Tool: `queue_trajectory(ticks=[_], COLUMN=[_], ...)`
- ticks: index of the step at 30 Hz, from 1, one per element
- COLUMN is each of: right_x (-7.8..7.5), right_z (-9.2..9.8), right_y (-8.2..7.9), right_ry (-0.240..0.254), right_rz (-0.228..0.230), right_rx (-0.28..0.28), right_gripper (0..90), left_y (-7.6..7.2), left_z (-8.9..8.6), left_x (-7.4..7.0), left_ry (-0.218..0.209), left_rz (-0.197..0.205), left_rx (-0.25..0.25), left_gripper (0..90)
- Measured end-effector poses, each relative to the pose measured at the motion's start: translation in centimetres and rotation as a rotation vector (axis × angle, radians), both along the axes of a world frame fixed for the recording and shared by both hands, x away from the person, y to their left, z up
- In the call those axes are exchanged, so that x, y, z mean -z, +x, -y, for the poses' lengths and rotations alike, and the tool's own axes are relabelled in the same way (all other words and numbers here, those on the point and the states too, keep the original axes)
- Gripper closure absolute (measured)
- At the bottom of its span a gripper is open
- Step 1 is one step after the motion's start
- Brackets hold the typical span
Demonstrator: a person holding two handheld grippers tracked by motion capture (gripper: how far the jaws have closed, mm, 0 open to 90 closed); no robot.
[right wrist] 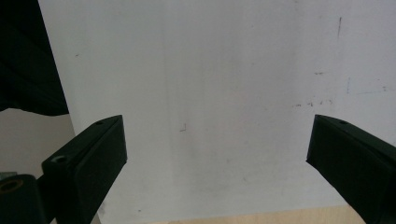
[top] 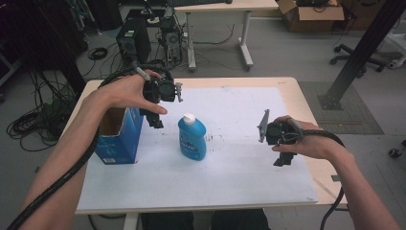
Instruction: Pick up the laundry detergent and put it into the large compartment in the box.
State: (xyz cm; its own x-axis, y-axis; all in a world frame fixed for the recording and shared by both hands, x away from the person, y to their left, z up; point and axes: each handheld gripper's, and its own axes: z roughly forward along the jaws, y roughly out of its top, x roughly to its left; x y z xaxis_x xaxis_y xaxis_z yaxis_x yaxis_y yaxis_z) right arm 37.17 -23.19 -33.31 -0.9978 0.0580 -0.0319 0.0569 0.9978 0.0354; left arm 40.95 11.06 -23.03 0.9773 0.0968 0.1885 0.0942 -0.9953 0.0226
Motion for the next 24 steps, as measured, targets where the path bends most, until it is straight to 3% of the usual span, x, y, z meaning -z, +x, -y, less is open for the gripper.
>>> queue_trajectory(ticks=[13,24], right_x=[0.07,0.41], right_z=[-0.48,-0.65], right_y=[0.33,0.27], right_ry=[-0.002,-0.004], right_rz=[-0.006,-0.015], right_rx=[-0.012,-0.009], right_gripper=[4.6,4.7], left_y=[0.24,0.59], left_z=[0.25,0.44], left_x=[0.24,-0.38], left_ry=[-0.007,-0.011], left_rz=[-0.005,0.003], left_rx=[0.021,0.033], left_gripper=[4.3,4.3])
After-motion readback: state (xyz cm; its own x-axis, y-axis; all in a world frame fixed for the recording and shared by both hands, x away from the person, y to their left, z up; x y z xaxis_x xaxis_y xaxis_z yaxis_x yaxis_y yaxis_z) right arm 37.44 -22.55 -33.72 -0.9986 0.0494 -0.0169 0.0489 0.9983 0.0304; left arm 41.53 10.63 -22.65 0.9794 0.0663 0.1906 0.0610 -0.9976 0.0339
